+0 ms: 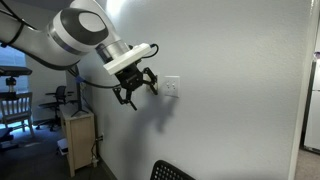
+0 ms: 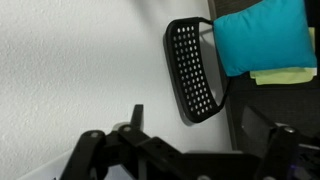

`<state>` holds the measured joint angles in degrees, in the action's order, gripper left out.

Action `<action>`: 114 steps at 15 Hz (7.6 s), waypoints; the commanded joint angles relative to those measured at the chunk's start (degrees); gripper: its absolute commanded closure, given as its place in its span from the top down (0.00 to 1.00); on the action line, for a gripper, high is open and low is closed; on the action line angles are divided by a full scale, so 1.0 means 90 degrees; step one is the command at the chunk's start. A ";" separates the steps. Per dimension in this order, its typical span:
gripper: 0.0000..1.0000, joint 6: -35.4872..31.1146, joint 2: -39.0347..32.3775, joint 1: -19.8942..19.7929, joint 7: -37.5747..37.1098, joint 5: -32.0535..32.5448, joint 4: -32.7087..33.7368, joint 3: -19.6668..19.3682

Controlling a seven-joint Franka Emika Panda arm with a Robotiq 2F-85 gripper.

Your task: Turn off the right light switch

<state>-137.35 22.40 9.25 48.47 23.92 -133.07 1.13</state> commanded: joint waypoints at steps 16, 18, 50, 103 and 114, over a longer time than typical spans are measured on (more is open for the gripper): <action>1.00 -0.1031 -0.2081 0.1286 0.6481 -0.3377 0.2505 -0.1499; 1.00 -0.1252 -0.2439 0.0836 0.6261 -0.3100 0.2765 -0.1055; 1.00 -0.0124 -0.3993 -0.0448 0.3312 -0.1669 0.4664 0.0317; 1.00 0.0536 -0.4654 -0.0568 0.3391 -0.2312 0.5333 0.0593; 1.00 0.0771 -0.3679 -0.0304 0.2591 -0.1353 0.4503 0.0524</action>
<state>-131.42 -15.05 6.31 73.92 9.21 -87.97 5.54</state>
